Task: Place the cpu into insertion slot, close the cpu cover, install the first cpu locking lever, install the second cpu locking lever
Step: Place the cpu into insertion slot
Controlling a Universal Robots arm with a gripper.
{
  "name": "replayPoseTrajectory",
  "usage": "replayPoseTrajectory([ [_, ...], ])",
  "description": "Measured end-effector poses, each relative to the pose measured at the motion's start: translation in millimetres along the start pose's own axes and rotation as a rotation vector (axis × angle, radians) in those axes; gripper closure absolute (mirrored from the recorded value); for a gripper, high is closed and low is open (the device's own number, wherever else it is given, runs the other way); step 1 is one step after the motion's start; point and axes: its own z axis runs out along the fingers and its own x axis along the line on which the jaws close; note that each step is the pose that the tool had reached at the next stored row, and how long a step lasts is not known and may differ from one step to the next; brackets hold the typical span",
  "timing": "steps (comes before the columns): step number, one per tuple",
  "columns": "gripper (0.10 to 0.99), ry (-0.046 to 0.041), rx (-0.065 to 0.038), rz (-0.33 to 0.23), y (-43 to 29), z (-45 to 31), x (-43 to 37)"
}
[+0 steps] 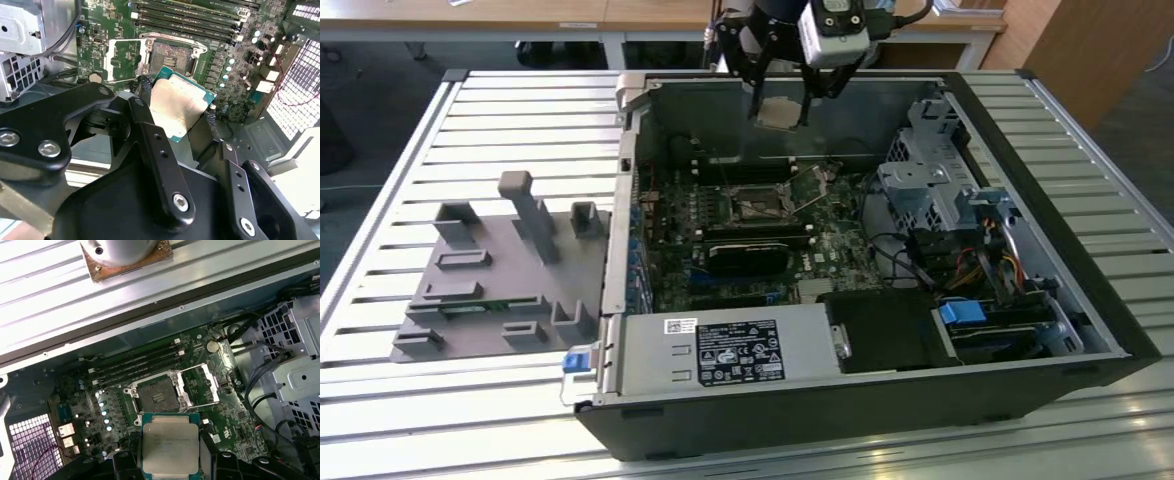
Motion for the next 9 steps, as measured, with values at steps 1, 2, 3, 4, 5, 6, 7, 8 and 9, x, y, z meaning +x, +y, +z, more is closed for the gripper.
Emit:
replayPoseTrajectory([
  [1,0.545,-0.0014,0.000,0.016,0.0,0.2,0.1],
  [2,0.545,-0.0029,-0.001,0.034,0.0,0.3,0.0],
  [3,0.545,-0.0042,-0.001,0.049,0.0,0.4,0.0],
  [4,0.545,-0.0053,-0.001,0.062,0.0,0.4,0.0],
  [5,0.545,-0.0062,-0.001,0.072,0.0,0.5,0.0],
  [6,0.545,-0.0069,-0.001,0.080,0.0,0.6,0.0],
  [7,0.545,-0.0074,-0.002,0.086,0.0,0.7,0.0],
  [8,0.545,-0.0078,-0.002,0.090,0.0,0.7,0.0],
  [9,0.545,-0.0081,-0.002,0.094,-0.1,0.8,0.0],
])
